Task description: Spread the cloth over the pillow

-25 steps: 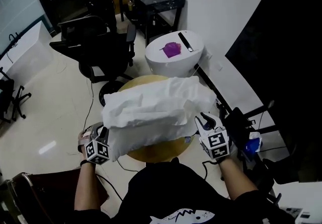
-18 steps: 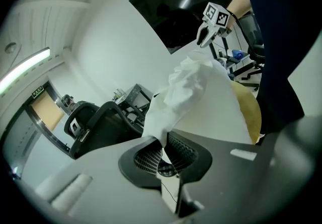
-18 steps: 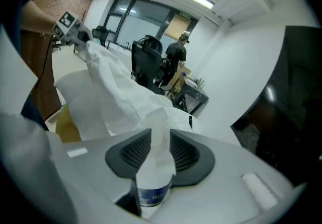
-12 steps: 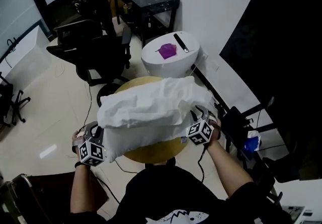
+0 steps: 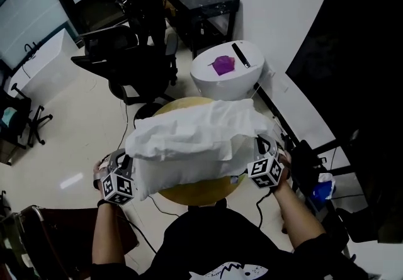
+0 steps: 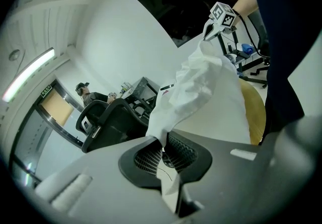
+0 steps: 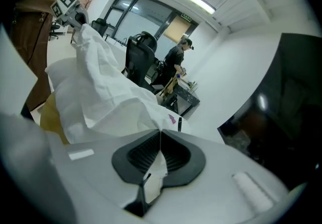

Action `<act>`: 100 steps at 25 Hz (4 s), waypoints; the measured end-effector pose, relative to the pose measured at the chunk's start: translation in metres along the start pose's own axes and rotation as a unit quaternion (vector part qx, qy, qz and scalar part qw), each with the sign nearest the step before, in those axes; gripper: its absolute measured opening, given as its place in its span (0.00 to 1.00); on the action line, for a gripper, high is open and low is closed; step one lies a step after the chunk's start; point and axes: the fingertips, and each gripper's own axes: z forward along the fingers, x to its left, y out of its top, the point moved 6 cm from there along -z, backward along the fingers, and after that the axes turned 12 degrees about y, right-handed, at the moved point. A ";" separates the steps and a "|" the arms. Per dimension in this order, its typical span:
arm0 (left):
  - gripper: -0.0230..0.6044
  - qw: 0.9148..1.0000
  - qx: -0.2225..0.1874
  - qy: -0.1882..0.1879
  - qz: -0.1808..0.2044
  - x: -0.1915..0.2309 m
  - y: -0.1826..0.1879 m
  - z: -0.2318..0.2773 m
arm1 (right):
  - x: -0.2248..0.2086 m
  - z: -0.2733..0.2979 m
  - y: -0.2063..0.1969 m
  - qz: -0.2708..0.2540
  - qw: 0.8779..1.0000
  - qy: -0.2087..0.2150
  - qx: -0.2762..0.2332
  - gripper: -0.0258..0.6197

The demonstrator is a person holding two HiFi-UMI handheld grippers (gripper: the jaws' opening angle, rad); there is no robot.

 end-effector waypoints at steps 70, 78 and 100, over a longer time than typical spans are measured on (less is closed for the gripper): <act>0.08 0.970 0.069 -0.228 -0.038 -0.026 0.011 0.068 | -0.260 0.014 0.141 -0.018 0.988 -0.087 -0.125 0.06; 0.07 0.980 0.038 -0.168 -0.096 -0.013 0.021 0.056 | -0.257 0.017 0.142 -0.019 0.988 -0.079 -0.134 0.06; 0.04 0.992 0.047 0.049 -0.103 0.163 0.019 0.037 | -0.282 -0.012 0.165 -0.032 0.981 -0.108 -0.157 0.06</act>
